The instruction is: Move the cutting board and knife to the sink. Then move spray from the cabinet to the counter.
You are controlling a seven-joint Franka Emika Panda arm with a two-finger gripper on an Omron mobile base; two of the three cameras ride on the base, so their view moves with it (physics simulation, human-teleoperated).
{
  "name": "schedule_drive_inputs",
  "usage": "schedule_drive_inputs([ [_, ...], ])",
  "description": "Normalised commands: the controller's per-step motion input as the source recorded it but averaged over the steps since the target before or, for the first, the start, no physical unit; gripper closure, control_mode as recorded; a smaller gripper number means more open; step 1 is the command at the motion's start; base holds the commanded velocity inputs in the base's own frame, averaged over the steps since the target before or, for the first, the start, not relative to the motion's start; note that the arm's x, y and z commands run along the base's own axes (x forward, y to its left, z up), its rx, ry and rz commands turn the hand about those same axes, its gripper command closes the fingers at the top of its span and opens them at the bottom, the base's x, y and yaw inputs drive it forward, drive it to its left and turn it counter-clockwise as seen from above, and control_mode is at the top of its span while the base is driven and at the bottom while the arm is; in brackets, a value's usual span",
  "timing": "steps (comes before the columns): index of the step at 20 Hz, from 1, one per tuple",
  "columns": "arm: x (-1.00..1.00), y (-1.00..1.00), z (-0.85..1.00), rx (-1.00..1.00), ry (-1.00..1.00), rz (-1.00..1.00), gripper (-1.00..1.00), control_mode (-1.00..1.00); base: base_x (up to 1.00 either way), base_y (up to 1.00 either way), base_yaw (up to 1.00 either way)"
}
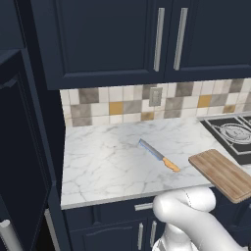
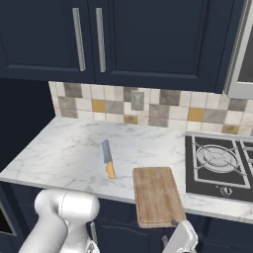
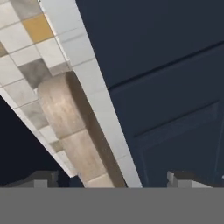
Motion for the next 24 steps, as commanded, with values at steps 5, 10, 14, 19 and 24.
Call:
schedule_drive_inputs([
  [5,0.00,0.00,-0.16,0.00,-0.04,-0.07,-1.00,-1.00,0.00,0.00,0.00],
  [10,0.01,0.00,0.00,-0.02,0.00,-0.05,-1.00,-1.00,0.00,0.00,0.00],
  [14,0.03,0.00,0.03,-0.05,0.00,-0.07,-1.00,-1.00,0.00,0.00,0.00],
  [19,0.05,0.00,0.06,-0.05,0.00,-0.08,-1.00,-1.00,0.00,0.00,0.00],
  [24,0.01,0.09,0.01,-0.03,0.00,-0.07,-1.00,-1.00,0.00,0.00,0.00],
])
